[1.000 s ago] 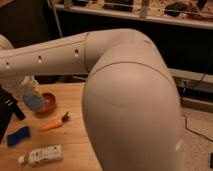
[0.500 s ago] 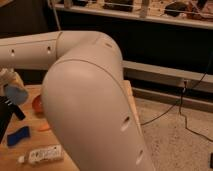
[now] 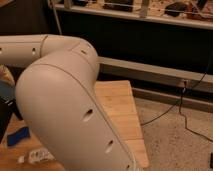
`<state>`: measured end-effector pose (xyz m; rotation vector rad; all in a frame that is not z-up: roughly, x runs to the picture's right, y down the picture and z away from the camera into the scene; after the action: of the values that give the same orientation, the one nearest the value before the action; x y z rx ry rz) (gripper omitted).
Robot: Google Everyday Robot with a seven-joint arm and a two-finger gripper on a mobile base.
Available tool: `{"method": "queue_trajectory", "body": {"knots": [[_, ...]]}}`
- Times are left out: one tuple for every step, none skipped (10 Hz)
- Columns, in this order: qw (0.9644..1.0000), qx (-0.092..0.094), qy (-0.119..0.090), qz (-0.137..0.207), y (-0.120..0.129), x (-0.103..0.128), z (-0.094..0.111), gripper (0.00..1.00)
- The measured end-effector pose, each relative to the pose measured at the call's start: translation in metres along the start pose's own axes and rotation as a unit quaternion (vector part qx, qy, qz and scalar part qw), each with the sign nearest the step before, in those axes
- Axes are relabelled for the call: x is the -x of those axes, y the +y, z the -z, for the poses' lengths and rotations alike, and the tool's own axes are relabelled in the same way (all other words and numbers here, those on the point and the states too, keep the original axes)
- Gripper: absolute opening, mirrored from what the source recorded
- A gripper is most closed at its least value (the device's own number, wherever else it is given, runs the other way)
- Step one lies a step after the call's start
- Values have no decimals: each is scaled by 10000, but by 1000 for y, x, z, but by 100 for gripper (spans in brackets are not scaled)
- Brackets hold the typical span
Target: Place the ceramic cup over the eraser
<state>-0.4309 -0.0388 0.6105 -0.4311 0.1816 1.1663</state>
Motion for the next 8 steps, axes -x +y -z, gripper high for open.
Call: {"method": "queue_trajectory", "body": {"knots": [[10000, 38, 3, 21, 4, 8, -4, 0], [10000, 56, 3, 42, 7, 12, -7, 0], [9999, 67, 17, 87, 11, 16, -11, 0], [9999, 79, 32, 131, 16, 20, -15, 0], [9998, 96, 45, 162, 20, 24, -18, 0], [9997, 112, 56, 186, 24, 27, -22, 0], [9997, 121, 66, 204, 27, 30, -24, 0], [9996, 136, 80, 231, 31, 33, -29, 0]]}}
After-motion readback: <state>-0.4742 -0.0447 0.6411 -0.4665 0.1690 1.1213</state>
